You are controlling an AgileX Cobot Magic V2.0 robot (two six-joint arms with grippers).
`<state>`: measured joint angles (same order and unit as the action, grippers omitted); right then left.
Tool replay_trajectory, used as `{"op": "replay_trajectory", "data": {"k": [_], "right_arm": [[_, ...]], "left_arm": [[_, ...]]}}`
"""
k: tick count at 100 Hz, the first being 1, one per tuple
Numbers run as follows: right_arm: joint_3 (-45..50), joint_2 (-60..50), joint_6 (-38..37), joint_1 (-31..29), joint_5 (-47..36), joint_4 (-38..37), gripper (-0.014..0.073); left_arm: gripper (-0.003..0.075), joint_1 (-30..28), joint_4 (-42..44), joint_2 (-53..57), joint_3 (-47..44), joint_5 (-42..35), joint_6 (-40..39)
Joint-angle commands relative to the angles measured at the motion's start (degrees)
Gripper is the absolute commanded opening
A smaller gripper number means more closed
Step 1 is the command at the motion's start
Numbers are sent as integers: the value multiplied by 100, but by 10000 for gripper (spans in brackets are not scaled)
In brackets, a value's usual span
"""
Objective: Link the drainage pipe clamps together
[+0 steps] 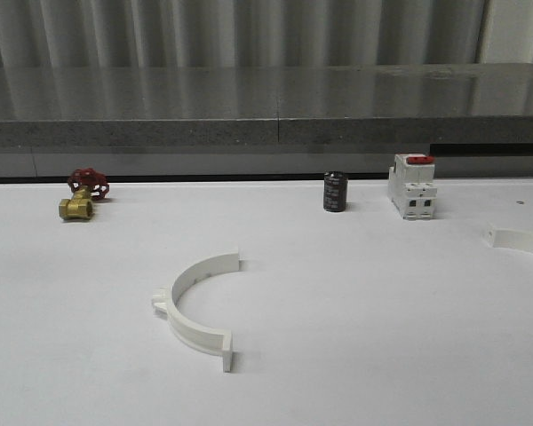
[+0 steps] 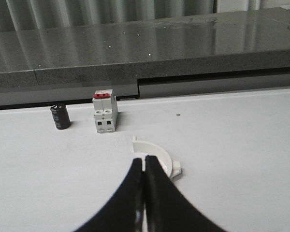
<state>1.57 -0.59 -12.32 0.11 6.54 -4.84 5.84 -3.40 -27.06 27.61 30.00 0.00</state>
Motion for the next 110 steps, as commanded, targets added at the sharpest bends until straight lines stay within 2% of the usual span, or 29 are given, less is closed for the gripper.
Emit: {"op": "replay_trajectory", "data": {"k": [1, 15, 39, 58, 81, 110], "right_arm": [[-88, -120, 13, -35, -772, 3, -67], [-276, -115, 13, -35, -654, 3, -67], [-1072, 491, -98, -35, 288, 8, -67], [-2079, 1613, -403, -35, 1195, 8, -67], [-3467, 3487, -485, -35, 2151, 8, -67], [-4573, 5378, -485, -35, 2282, 15, -67]], "left_arm": [[-20, 7, -30, -29, 166, -445, 30], [-20, 7, -30, -29, 166, -445, 30], [-20, 7, -30, -29, 166, -445, 30], [-20, 7, -30, -29, 166, -445, 0], [-20, 7, -30, -29, 166, -445, 30], [-20, 7, -30, -29, 166, -445, 0]]}}
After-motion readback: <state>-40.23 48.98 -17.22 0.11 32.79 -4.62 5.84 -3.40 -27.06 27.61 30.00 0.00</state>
